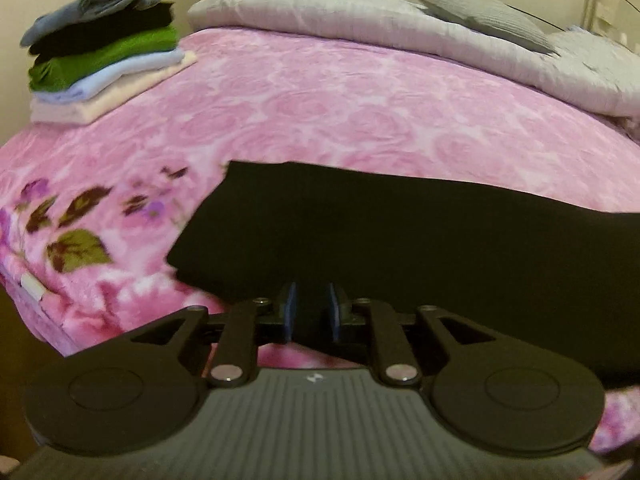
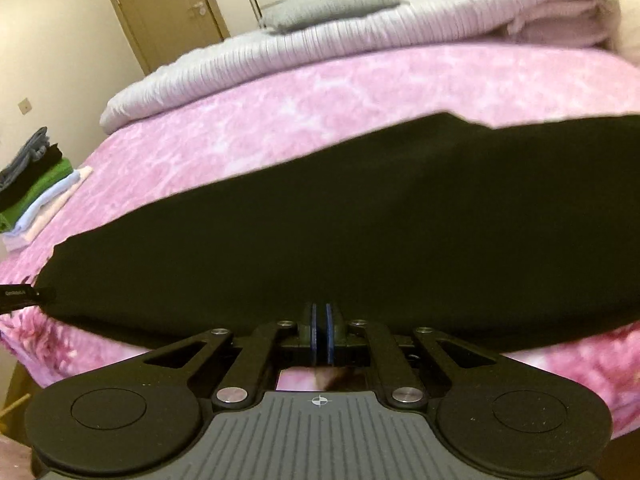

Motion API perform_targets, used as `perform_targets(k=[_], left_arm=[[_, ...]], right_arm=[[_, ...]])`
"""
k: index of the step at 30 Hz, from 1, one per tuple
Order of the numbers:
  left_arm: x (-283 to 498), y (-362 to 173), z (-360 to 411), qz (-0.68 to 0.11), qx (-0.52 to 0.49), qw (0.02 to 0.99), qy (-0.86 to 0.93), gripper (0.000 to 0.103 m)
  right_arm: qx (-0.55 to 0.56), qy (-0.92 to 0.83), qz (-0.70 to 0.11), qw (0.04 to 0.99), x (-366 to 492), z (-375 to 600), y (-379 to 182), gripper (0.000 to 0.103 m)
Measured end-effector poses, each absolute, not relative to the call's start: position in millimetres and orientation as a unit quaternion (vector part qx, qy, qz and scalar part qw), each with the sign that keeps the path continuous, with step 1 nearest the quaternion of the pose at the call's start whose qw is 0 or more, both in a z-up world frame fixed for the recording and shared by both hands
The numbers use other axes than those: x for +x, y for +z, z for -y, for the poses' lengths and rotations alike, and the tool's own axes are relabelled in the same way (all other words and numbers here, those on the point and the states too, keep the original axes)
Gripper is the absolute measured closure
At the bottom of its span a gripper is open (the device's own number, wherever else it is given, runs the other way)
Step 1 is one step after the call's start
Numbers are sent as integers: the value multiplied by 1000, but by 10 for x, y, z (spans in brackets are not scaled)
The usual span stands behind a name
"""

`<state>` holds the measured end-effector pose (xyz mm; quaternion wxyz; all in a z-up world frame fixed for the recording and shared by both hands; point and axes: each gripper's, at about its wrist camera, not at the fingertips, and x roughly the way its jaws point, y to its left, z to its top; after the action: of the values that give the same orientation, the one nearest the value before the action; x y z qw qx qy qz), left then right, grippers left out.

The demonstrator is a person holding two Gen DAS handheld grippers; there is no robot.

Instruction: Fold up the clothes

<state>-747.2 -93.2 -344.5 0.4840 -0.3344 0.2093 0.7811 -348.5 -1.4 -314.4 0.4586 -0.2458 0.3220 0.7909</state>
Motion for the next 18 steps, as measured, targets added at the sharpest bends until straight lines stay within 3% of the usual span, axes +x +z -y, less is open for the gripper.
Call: perform_targets(k=[7,16,18], left_arm=[[-7094,-3391,925,-237,-323,506,764,86],[-6708,-3120,1208,-232,-293,532,760,80],[-6596,-3112,1270,-233,-291,539,755,80]], right_arm=[[-261,782,-319,467,-3388,51,-3313,98],[-192,764,-316,529,-2879,519,-2985,98],[-177,750,-317,552,-2725,608,-2930,92]])
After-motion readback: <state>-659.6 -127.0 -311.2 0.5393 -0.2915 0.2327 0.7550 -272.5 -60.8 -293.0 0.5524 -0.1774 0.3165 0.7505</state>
